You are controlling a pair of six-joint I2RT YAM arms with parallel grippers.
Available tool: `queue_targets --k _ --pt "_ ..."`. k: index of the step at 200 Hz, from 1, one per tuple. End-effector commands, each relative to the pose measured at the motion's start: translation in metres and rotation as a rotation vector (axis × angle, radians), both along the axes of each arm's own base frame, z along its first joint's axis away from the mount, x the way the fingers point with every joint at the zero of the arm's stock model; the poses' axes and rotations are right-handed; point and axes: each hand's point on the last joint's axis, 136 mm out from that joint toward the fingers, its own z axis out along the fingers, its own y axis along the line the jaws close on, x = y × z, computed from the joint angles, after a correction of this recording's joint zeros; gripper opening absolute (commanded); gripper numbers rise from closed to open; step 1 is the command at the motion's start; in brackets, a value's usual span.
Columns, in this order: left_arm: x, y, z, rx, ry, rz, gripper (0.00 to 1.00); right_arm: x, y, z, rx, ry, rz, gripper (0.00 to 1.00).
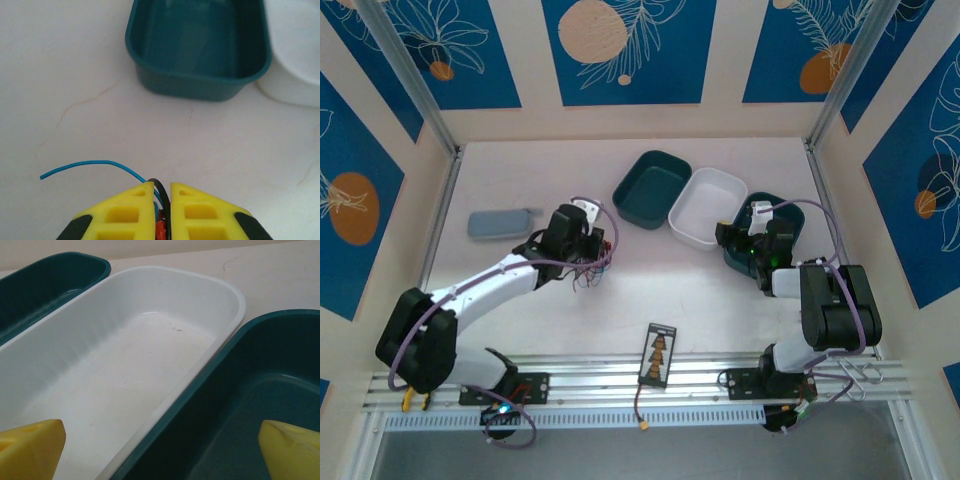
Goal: Untangle the cables
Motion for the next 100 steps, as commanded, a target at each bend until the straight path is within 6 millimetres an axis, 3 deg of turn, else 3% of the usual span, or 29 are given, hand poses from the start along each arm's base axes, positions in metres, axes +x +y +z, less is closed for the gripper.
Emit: queue_targets --k 1,53,100 --pt "-0.005 -0.012 0.030 -0.063 -0.031 -0.053 0.00 0.002 0.003 0.004 0.004 -0.012 0.017 0.99" --pt "-0.011 -0.024 0.053 -0.136 -0.063 -0.113 0.00 0.003 0.002 0.005 0.002 -0.002 0.012 0.99" --pt "-0.010 -0.029 0.061 -0.172 -0.080 -0.132 0.00 0.010 -0.001 0.028 -0.008 0.062 -0.021 0.99"
